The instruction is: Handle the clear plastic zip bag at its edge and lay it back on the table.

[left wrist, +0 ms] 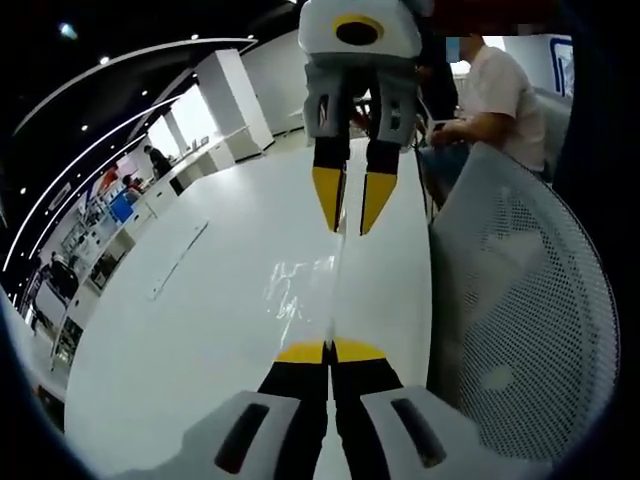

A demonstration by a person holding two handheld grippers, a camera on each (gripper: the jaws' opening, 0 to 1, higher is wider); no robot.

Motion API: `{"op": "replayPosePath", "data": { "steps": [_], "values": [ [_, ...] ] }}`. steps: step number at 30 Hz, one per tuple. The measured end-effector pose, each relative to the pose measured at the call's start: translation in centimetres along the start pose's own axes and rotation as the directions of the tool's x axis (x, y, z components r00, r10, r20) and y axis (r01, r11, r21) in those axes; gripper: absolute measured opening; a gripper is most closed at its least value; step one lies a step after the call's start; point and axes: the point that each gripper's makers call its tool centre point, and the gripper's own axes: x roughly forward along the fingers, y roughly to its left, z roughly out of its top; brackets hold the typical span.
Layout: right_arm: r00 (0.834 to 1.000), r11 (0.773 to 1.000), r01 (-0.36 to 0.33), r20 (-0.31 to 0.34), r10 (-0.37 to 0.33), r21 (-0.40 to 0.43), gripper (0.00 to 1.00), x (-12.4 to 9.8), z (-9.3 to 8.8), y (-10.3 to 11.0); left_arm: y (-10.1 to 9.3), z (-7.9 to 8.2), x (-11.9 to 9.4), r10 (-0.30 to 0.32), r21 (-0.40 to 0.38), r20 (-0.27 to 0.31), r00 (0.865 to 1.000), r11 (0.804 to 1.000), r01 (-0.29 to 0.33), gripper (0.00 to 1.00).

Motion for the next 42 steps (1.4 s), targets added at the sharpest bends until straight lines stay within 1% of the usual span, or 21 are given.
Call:
{"op": "replayPosePath", "data": {
  "steps": [5,14,22,26,29,32,35,40,42],
  "values": [
    [1.000,1.000,-0.003,0.015,0.003,-0.012,0.08,1.0,0.6,0.2,-0.2,0.1,0.2,-0.011,0.000,-0.008,1.000,1.000,0.011,0.00],
    [0.998,1.000,-0.011,0.066,0.012,-0.016,0.07,2.0,3.2,0.1,-0.6,0.4,0.5,-0.027,-0.003,-0.020,0.999,1.000,0.027,0.00],
    [0.996,0.999,-0.019,0.082,0.021,-0.027,0.06,2.7,4.8,0.0,-0.7,0.4,0.4,-0.036,0.000,-0.025,0.999,0.999,0.036,0.00],
    [0.996,0.999,-0.032,0.081,0.035,-0.038,0.05,3.1,5.4,0.3,-1.0,0.3,0.5,-0.044,0.002,-0.027,0.999,0.999,0.044,0.00],
    [0.996,0.998,-0.038,0.078,0.041,-0.042,0.04,3.3,5.5,0.4,-1.0,0.5,0.5,-0.047,0.001,-0.019,0.999,0.999,0.047,0.00],
    [0.997,0.996,-0.044,0.058,0.048,-0.072,0.03,3.6,5.3,0.5,-1.1,0.7,0.4,-0.047,-0.004,-0.012,0.999,0.999,0.047,0.00],
    [0.997,0.997,-0.048,0.053,0.051,-0.068,0.01,3.7,5.2,0.6,-1.1,0.5,0.5,-0.052,-0.014,-0.007,0.999,0.999,0.052,0.00],
    [0.997,0.997,-0.057,0.040,0.059,-0.056,0.00,3.9,5.2,0.8,-1.3,0.3,0.6,-0.061,-0.013,-0.012,0.998,0.998,0.061,0.00],
    [0.998,0.997,-0.051,0.035,0.053,-0.063,0.00,4.0,5.2,0.8,-1.2,0.2,0.6,-0.058,-0.006,-0.014,0.998,0.998,0.058,0.00]
  ]
}}
